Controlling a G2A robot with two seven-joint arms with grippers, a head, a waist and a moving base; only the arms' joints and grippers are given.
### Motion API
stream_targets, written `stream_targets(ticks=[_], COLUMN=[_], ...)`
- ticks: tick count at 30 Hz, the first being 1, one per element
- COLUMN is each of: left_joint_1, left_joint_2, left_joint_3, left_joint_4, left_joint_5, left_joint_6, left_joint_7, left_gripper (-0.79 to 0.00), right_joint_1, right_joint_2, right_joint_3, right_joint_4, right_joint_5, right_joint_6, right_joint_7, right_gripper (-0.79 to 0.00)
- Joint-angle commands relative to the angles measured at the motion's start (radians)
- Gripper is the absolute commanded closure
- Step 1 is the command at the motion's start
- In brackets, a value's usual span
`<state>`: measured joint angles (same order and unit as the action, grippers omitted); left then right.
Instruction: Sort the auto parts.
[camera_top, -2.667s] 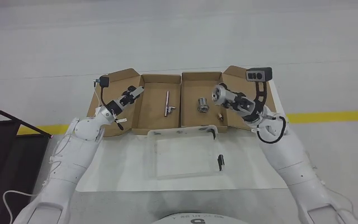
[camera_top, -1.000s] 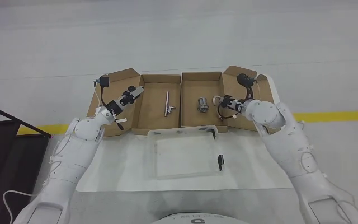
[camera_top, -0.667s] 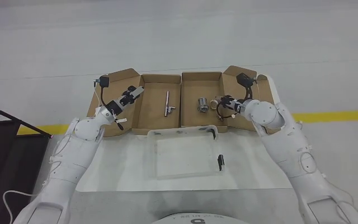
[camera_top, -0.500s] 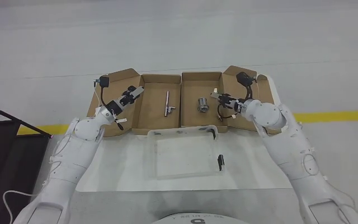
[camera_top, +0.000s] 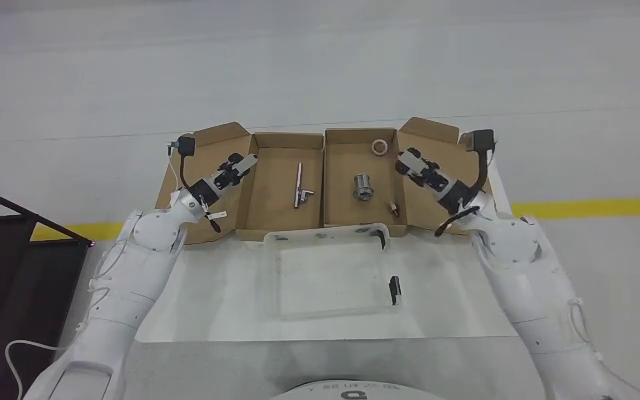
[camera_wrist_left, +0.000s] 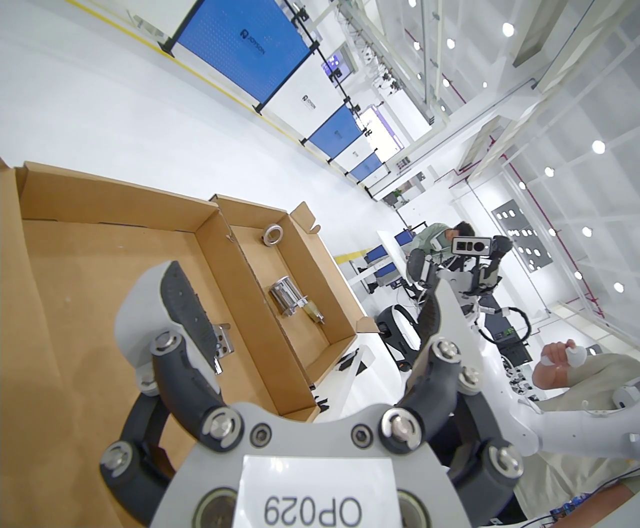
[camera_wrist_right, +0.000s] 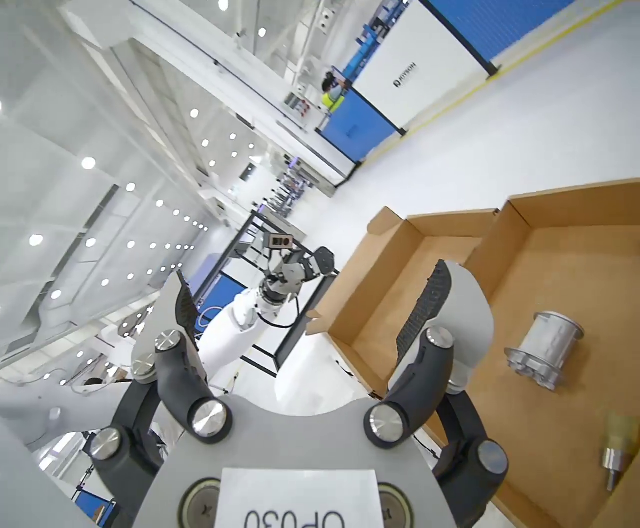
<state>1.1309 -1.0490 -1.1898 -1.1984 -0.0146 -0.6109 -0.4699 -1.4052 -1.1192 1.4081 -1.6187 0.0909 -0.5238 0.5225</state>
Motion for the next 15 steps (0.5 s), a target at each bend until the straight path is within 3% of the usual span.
stream_targets(ticks=[1,5,15], left_joint_1=[0.0,0.0,0.0], left_joint_2=[0.0,0.0,0.0], left_joint_3=[0.0,0.0,0.0], left_joint_4=[0.0,0.0,0.0], left_joint_5=[0.0,0.0,0.0], left_joint_6=[0.0,0.0,0.0], left_joint_7=[0.0,0.0,0.0], left_gripper=[-0.785,-0.785,-0.784], right_joint_1=[-0.006,-0.01,-0.01], right_joint_2=[-0.001,-0.003,-0.003], right_joint_3=[0.003,0.003,0.003], right_joint_4=[0.01,0.038,0.041], right_joint_5=[0.02,0.08,0.087], right_joint_6=[-0.048,-0.125,-0.13], right_joint_7=[-0.013,-0.018,-0.015], right_gripper=[-0.785,-0.785,-0.785])
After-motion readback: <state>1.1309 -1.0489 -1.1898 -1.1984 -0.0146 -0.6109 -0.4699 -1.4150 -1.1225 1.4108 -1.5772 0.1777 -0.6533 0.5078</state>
